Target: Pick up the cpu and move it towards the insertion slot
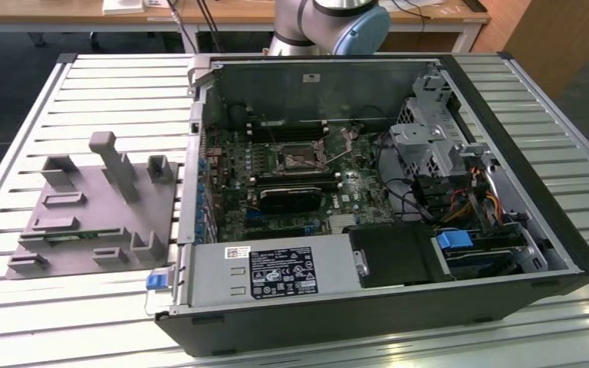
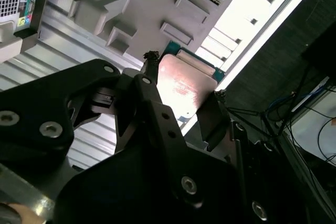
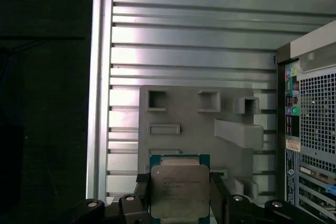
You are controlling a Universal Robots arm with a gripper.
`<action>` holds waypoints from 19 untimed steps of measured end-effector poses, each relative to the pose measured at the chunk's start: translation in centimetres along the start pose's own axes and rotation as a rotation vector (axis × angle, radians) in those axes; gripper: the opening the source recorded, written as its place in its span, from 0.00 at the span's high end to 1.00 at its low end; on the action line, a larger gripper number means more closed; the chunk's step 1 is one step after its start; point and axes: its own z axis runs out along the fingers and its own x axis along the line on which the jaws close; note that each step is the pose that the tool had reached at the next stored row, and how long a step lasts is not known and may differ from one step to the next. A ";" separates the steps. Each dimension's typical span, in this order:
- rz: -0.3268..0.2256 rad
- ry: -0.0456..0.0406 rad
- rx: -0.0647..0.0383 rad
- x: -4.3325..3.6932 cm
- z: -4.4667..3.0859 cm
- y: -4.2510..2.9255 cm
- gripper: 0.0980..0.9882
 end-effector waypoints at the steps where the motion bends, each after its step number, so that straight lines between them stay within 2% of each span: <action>1: 0.000 0.0000 0.000 0.00 0.00 0.00 0.50; 4: 0.000 0.0001 0.000 -0.04 -0.01 0.01 0.50; 7: 0.000 0.0001 0.000 -0.41 0.02 0.00 0.50; 19: 0.000 0.0002 0.000 -2.92 0.17 -0.02 0.50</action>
